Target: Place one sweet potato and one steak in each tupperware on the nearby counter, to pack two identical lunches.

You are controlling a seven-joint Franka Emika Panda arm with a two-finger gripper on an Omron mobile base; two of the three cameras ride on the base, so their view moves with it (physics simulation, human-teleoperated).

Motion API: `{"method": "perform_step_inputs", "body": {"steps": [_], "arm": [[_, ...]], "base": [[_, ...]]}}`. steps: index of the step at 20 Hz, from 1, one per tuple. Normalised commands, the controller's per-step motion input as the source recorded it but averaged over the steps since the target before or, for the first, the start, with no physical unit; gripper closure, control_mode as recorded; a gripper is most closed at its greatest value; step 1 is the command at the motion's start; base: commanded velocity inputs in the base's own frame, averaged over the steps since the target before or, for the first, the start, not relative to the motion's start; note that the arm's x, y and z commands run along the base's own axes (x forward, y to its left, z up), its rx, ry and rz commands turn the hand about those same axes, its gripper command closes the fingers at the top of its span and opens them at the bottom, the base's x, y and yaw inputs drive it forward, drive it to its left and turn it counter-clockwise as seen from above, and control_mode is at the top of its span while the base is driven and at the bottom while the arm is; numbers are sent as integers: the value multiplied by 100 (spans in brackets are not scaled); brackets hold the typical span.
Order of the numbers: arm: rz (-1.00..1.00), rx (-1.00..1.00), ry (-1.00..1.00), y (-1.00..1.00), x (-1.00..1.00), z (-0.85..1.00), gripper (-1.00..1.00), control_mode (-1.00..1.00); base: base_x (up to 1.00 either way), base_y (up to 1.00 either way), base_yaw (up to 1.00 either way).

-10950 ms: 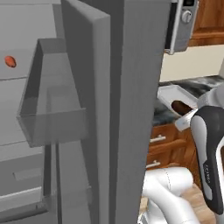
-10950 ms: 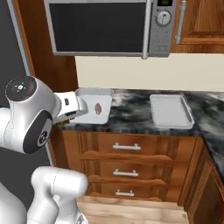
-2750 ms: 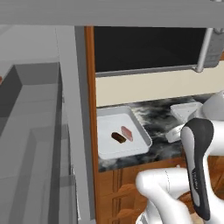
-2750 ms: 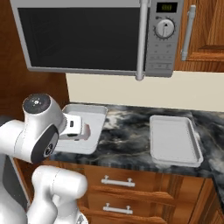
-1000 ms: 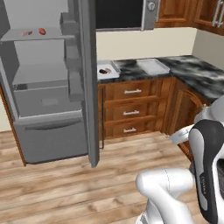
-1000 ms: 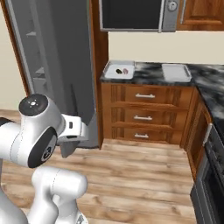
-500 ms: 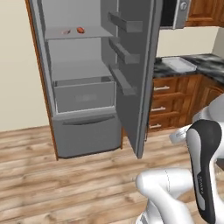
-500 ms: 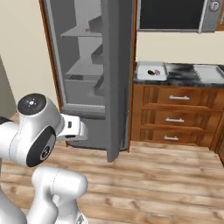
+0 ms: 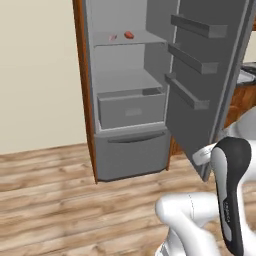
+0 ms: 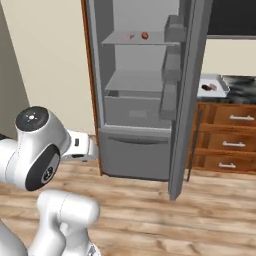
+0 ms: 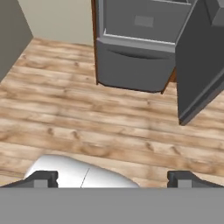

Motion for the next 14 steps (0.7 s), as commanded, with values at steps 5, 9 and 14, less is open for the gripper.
{"method": "perform_step_inputs", "body": {"steps": [5, 9, 14], "arm": [[0, 0, 0, 0, 0, 0, -100, 100], [0, 0, 0, 0, 0, 0, -100, 100], [0, 0, 0, 0, 0, 0, -100, 100]], "base": [[99, -18, -6], [60, -58, 0], [31, -11, 0]]}}
